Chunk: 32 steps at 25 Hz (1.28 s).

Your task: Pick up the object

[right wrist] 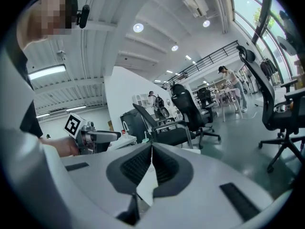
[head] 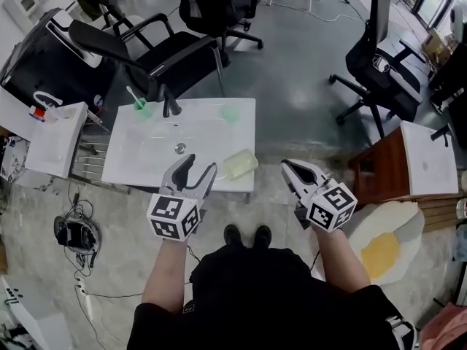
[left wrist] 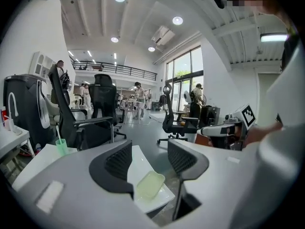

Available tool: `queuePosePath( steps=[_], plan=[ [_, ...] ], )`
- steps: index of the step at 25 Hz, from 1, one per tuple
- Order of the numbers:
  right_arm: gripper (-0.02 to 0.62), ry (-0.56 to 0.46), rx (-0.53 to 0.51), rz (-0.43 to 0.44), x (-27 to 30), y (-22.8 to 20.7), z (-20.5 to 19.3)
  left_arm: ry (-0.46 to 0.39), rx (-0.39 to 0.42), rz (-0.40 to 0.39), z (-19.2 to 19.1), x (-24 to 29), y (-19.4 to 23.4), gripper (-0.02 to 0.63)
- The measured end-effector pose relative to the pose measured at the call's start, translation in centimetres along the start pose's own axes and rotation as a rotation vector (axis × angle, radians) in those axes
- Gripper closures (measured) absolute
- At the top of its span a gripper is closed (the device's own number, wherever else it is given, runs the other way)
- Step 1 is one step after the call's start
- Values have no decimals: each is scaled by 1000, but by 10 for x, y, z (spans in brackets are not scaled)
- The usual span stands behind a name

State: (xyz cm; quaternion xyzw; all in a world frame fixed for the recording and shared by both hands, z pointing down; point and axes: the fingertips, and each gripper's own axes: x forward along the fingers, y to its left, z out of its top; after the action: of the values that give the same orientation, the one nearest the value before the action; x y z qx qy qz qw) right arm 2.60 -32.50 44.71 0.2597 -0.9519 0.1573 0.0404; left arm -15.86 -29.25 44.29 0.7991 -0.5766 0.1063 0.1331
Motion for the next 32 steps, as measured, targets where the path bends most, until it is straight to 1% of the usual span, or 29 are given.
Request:
queuePosePath(
  steps=[8,12,18,24,26,30,32],
  plan=[
    [583,44,12,-45,15,-8,-5,73,3,-87,-21,34,7,365],
    [583,64,26,-62,18,-11,-12,115,22,-127,-35,52,6,365],
    [583,89,47,-83,16,-15,-24,206,31,-187,-69,79,0,365],
    [583,99,68,-98,14,-22,-31,308,61,-233,-107,102,-10,365],
    [583,101,73,-99,14,-23,-34,341,92,-243,-120,106,-14,365],
    [583,102,80,-100,12,-25,-36,417,199,-278,-147,114,-26,365],
    [583,102,84,-100,12,-26,-37,460,223,-298,-162,119,-30,365]
  ],
)
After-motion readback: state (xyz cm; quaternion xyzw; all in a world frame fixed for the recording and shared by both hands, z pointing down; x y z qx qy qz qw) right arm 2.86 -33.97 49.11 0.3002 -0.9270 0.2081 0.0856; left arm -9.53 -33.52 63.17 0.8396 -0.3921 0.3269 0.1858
